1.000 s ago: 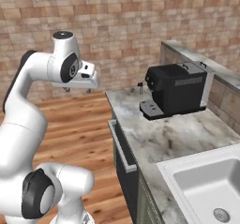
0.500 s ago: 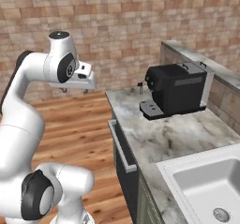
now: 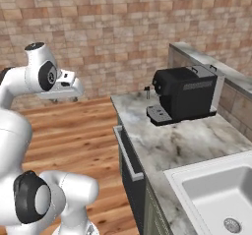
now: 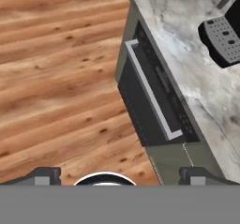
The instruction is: Open the dishwasher door and pull out the top rack.
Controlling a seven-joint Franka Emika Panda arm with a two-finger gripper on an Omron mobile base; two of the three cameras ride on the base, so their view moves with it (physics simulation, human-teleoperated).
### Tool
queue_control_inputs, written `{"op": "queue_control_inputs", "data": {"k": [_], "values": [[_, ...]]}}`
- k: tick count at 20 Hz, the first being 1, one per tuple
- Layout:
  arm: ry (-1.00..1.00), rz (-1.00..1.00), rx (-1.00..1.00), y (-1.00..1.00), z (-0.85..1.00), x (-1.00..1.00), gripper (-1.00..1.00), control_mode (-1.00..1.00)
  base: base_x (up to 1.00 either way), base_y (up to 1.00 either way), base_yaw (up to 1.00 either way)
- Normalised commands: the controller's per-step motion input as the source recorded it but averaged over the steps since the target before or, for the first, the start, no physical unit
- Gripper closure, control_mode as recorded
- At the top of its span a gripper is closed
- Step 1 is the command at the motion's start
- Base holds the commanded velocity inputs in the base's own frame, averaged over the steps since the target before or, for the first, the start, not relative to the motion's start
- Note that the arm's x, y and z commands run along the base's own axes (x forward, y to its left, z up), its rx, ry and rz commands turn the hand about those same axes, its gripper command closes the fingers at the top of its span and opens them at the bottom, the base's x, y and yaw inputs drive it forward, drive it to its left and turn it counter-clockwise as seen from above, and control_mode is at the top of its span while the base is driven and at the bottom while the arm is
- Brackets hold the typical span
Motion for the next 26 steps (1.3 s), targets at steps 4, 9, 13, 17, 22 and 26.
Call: {"op": "queue_control_inputs", "data": {"k": [4,9,13,17,22,26], "values": [[0.00,-0.06,-0.18,0.38,-0.63,0.27,-1.00,-1.00,0.00,0.00,0.00],[0.00,-0.06,-0.20,0.21,-0.75,0.38,-1.00,-1.00,0.00,0.00,0.00],[0.01,-0.06,-0.15,0.02,-0.82,0.38,-1.00,-1.00,0.00,0.00,0.00],[0.02,-0.04,-0.10,0.00,-0.84,0.28,-1.00,-1.00,0.00,0.00,0.00],[0.07,0.00,-0.02,-0.28,-0.68,0.10,-1.00,-1.00,0.00,0.00,0.00],[0.09,0.03,0.00,-0.44,-0.56,0.06,-1.00,-1.00,0.00,0.00,0.00]]}}
